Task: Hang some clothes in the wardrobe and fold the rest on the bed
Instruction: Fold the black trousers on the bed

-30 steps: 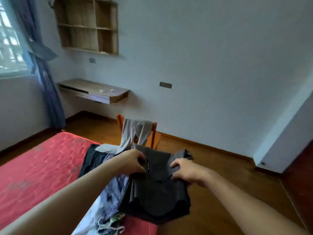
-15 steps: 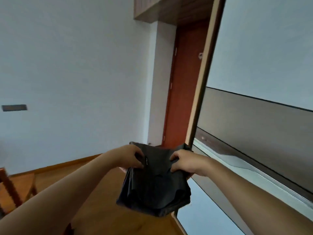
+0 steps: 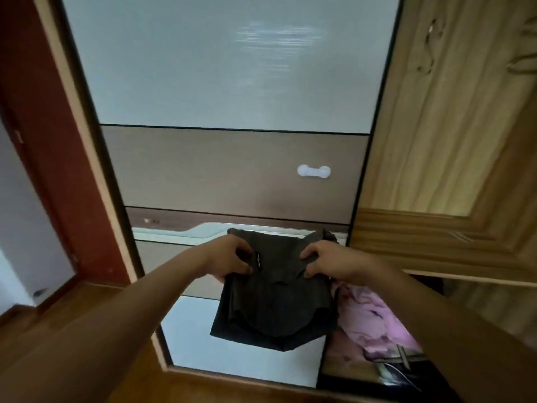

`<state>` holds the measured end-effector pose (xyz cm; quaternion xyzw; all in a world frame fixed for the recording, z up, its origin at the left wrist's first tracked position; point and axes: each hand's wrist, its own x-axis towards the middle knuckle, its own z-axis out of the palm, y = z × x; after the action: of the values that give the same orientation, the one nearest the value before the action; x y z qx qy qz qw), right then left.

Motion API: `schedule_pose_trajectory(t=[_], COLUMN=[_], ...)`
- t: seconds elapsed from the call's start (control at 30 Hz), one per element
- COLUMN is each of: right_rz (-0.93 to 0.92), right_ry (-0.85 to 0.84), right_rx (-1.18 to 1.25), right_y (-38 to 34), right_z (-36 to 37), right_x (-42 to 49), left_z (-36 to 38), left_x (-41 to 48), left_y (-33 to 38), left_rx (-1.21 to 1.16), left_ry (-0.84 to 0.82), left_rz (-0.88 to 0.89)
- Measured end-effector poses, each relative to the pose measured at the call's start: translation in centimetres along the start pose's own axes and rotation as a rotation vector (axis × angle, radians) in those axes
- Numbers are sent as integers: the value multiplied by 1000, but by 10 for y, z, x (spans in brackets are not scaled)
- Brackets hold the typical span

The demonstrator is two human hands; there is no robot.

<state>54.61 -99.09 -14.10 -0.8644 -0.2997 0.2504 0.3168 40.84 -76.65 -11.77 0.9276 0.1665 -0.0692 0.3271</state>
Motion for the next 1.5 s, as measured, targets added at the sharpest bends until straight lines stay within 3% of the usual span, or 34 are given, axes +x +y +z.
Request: schedule_pose_trajectory(t=[0.23,0.4,0.73,1.0,1.23,1.5], right_rz=[238,333,394,380,403,280], right_ry=[217,331,268,161,261,346], right_rx=[118,104,247,278,404,317], right_y=[130,220,366,404,437,478], right_z=[-86,-142,-239,-263,-270,-285], right_x=[-91,-120,-54,72,166,262], left_z=[97,175,259,269,282,310], left_x=[70,113,225,342,452,539], left_y=[134,212,293,269,257,260], left_rx=[-37,-106,-241,-249,-276,-277], left_ry=[-267,-360,-423,-272,-145,118], left_rz=[218,268,157,43,27,-76])
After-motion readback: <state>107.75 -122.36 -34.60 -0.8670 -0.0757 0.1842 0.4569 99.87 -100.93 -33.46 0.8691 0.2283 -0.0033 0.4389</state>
